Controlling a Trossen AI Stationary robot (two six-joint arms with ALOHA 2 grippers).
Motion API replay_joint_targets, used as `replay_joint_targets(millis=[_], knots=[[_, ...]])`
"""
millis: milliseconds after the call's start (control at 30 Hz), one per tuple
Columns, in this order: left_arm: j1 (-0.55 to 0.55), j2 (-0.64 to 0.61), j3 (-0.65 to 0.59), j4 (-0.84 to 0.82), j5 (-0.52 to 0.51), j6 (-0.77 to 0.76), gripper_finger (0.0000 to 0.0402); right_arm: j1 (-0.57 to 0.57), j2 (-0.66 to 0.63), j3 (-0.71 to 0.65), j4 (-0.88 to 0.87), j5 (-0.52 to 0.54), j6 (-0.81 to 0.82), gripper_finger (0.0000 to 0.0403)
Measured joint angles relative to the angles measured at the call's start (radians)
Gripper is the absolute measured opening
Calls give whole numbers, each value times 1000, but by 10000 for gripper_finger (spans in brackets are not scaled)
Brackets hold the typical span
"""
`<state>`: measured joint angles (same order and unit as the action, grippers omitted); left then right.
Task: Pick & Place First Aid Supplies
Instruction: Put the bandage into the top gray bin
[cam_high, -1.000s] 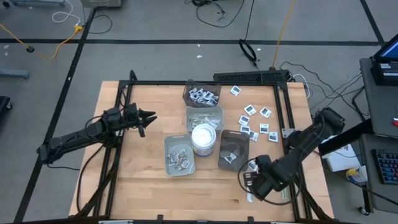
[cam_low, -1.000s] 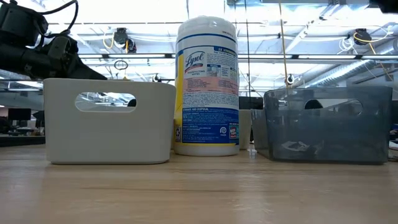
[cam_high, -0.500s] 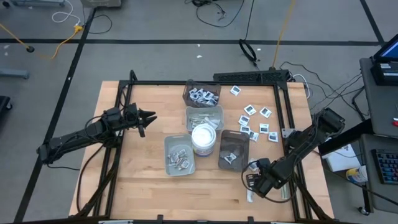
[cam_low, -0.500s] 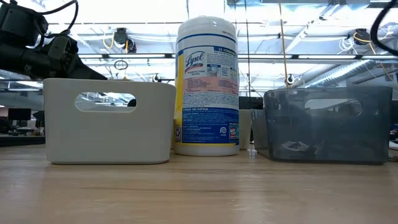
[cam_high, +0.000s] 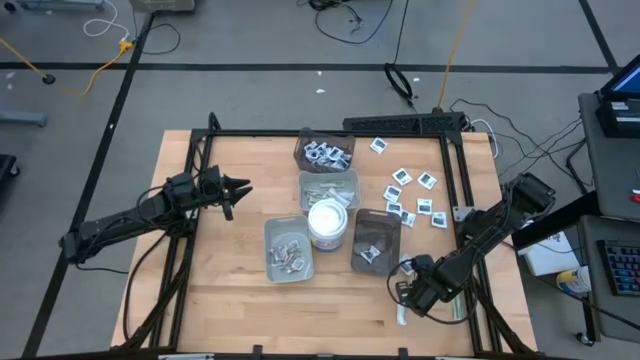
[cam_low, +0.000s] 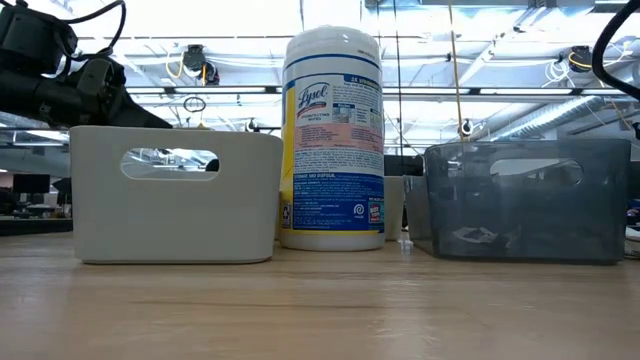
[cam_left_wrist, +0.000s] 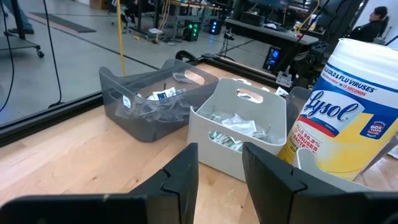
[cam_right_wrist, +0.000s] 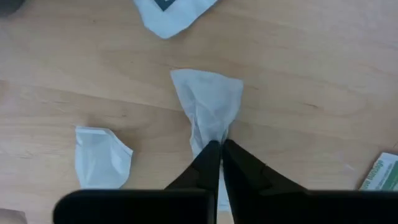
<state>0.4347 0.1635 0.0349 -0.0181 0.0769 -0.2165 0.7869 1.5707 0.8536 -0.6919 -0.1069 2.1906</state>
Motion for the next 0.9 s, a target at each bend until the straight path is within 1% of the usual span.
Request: replay_joint_targets(millis=[133,300,467,633,900], knots=[[0,0,0,0,0,0,129,-6,1,0,5,-3,-17,9],[0,0,0,0,0,0,129,-34,-28,38,-79,-3,-138,3],[0,0,0,0,0,0,129,-87,-77,120,-258,-53,-338,1],[0,0,0,0,0,0,129,-163,-136,230,-474,-56,-540,1],[0,0,0,0,0,0,129,-368,-195,364,-815,-52,-874,0]])
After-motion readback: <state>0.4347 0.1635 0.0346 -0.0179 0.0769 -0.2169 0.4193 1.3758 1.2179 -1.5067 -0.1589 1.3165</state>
